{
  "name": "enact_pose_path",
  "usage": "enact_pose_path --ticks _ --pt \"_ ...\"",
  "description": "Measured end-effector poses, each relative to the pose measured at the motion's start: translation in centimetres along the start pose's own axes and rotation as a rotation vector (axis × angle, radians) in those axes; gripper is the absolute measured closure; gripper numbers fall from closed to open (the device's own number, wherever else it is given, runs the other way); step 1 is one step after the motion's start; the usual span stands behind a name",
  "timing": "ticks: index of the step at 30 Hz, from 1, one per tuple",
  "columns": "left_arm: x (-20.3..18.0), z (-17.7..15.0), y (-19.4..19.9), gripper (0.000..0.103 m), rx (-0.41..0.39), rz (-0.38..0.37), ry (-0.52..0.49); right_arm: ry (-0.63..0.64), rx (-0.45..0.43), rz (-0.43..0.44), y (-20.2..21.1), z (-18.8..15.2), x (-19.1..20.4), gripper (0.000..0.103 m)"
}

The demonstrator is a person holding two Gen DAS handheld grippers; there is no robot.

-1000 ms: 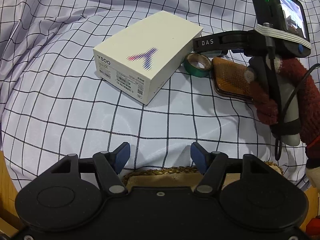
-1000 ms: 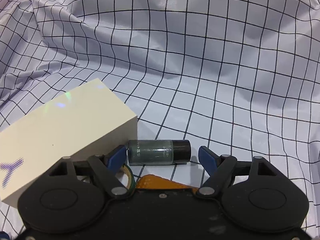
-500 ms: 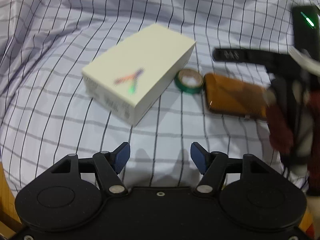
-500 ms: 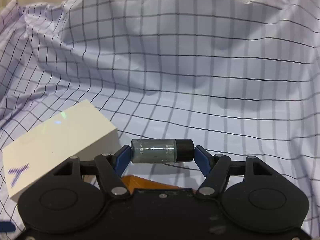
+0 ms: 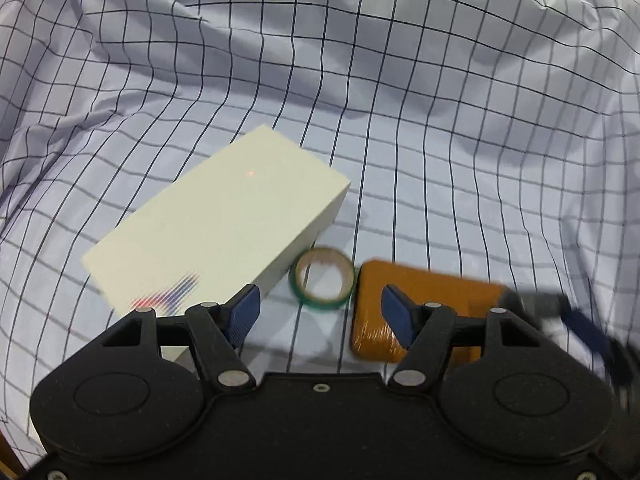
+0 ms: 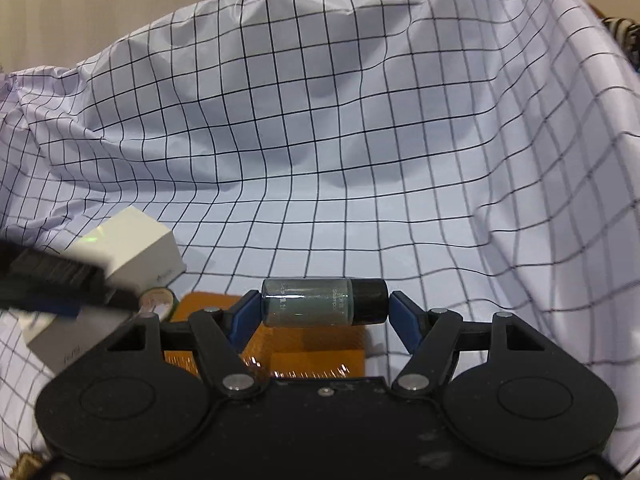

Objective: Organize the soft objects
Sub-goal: 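Lift the glass bottle with the right tool while the left tool grasps the green tape roll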

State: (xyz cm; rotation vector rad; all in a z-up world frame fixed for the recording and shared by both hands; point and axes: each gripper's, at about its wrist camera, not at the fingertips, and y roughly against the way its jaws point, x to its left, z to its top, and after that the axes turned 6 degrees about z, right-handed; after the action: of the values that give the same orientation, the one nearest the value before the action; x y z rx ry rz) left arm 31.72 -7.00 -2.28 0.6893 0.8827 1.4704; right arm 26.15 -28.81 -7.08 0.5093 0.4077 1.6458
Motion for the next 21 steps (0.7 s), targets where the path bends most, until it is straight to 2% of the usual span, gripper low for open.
enact_pose_path --ticks 10,17,21 --pt "-1.5 1.2 -3.5 0.04 0.067 0.032 0.12 0.018 -0.008 0.035 2.3 -2.4 0.3 0.035" --pt "-2.0 2.0 -4.7 0.04 0.101 0.022 0.145 0.025 -0.023 0.037 2.6 -2.8 -0.5 0.035" --pt "-1.8 2.4 -4.9 0.04 0.119 0.005 0.131 0.056 -0.045 0.079 2.9 -2.6 -1.9 0.035"
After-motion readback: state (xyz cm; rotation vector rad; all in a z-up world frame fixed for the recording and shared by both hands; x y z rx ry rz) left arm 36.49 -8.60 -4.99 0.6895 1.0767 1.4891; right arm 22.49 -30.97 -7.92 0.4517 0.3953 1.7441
